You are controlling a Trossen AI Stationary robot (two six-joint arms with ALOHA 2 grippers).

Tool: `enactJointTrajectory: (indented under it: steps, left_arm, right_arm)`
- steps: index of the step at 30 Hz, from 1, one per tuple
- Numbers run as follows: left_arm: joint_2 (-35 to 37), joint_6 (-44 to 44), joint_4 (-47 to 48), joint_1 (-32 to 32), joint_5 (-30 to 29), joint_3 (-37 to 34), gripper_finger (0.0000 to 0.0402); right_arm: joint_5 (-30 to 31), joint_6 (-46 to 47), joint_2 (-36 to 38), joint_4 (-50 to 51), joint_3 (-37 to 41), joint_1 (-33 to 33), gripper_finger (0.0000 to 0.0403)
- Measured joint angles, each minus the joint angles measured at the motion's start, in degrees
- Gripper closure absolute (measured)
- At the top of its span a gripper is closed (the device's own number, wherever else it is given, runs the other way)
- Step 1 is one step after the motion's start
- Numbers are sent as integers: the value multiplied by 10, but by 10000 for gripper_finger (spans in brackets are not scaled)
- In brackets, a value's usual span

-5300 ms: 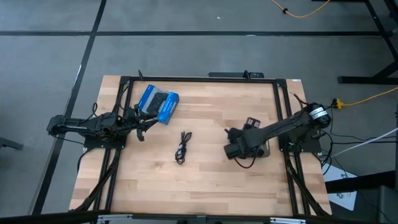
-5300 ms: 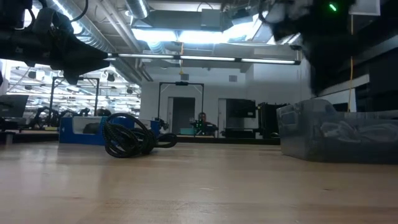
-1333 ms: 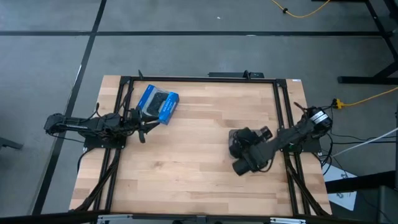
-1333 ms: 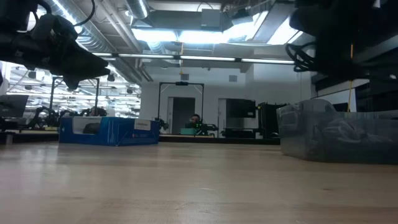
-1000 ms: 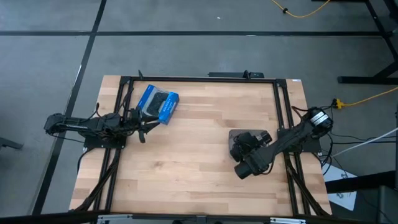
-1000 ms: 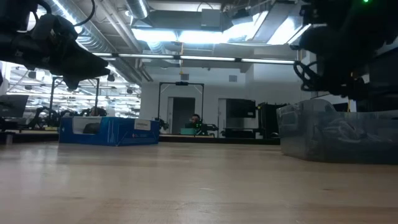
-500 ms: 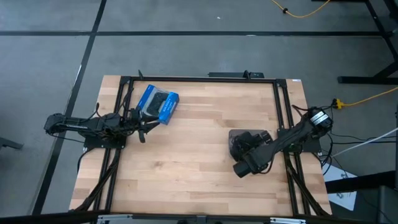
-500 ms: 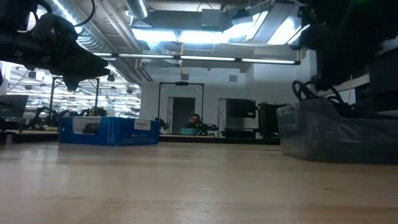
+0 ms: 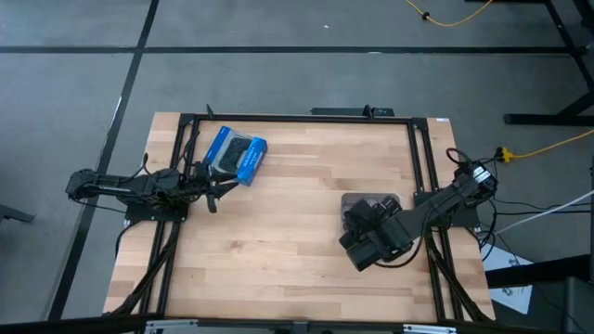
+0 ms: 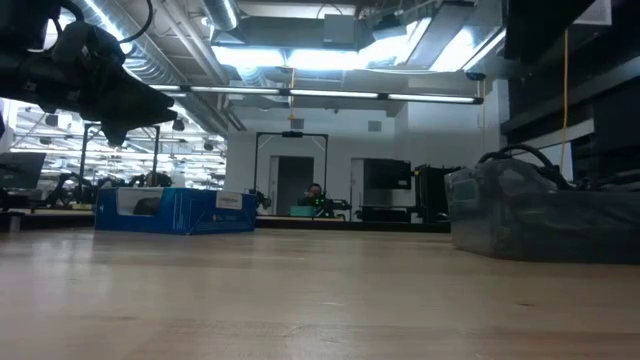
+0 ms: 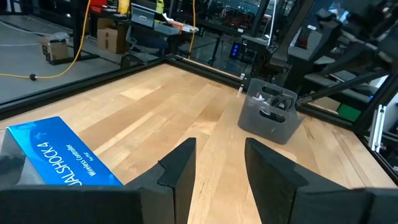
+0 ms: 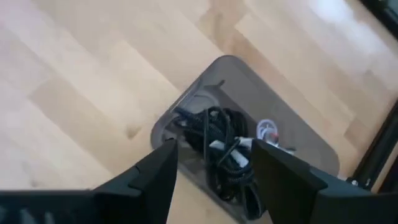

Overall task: Pick and place USB-C Cables
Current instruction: Return to Home Position

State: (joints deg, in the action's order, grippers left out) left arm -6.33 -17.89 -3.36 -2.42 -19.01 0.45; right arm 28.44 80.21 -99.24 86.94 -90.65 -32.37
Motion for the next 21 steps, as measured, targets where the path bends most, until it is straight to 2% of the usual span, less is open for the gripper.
enactJointTrajectory:
  steps: [7,11,13,15,18,21]
  left_arm:
    - [0,3,0,0,5,0,271]
    - [0,-6,0,0,6,0,271]
    - [0,-19,0,0,6,0,271]
    - [0,-50,0,0,19,0,271]
    - [0,-42,2,0,85,0,271]
    - [0,-2,1,0,153,0,271]
  right_arm:
    - [-58,3,0,-13,-5,-19,194]
    - [-57,7,0,-50,12,-41,194]
    - [-27,35,0,-99,32,-60,194]
    - [13,-8,0,-172,57,-82,194]
    - [109,-130,0,-320,99,-116,194]
    - [187,-303,0,-523,149,-134,194]
